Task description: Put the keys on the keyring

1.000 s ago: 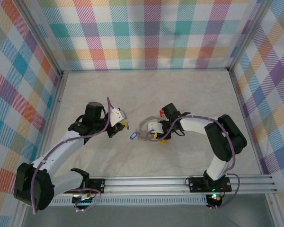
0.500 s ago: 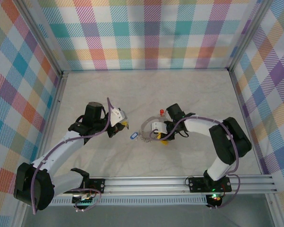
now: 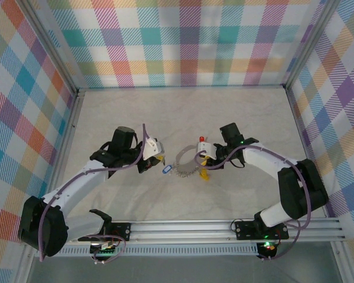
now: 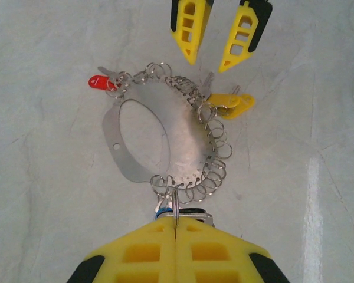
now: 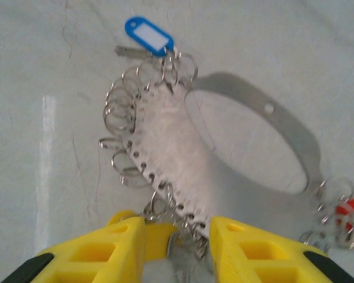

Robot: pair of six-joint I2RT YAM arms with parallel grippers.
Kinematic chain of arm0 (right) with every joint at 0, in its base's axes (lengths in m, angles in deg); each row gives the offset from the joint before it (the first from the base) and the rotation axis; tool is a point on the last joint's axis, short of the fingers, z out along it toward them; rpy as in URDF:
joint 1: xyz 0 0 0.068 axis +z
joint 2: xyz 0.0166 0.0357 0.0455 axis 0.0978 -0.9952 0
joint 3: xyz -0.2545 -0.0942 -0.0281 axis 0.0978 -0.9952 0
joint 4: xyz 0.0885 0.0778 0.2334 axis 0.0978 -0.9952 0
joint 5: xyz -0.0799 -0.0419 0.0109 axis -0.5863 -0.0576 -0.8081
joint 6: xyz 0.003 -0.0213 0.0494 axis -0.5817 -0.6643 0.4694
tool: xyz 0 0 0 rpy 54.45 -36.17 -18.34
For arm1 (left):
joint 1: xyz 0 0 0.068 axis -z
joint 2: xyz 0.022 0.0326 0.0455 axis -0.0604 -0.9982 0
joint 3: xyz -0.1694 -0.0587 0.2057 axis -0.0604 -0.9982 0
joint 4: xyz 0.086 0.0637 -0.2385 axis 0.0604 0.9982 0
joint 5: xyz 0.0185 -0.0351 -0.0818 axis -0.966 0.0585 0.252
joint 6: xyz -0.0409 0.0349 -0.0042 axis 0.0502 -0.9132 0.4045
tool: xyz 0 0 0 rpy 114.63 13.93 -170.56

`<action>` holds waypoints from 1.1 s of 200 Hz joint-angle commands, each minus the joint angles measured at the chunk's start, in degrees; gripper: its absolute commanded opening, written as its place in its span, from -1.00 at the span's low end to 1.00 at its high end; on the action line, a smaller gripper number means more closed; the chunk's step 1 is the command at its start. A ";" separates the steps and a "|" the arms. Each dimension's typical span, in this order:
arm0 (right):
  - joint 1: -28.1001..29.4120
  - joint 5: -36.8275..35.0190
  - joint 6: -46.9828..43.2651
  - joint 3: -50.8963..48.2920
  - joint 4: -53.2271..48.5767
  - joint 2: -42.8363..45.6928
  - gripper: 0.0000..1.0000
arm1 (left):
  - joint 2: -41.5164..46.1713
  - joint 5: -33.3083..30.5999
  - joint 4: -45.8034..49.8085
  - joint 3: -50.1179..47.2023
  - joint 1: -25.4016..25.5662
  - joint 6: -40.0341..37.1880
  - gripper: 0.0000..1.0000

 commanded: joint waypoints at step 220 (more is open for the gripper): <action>6.69 -9.96 92.88 8.85 -13.90 -0.25 -0.48 | 5.28 0.17 2.43 -1.30 0.73 3.85 -1.00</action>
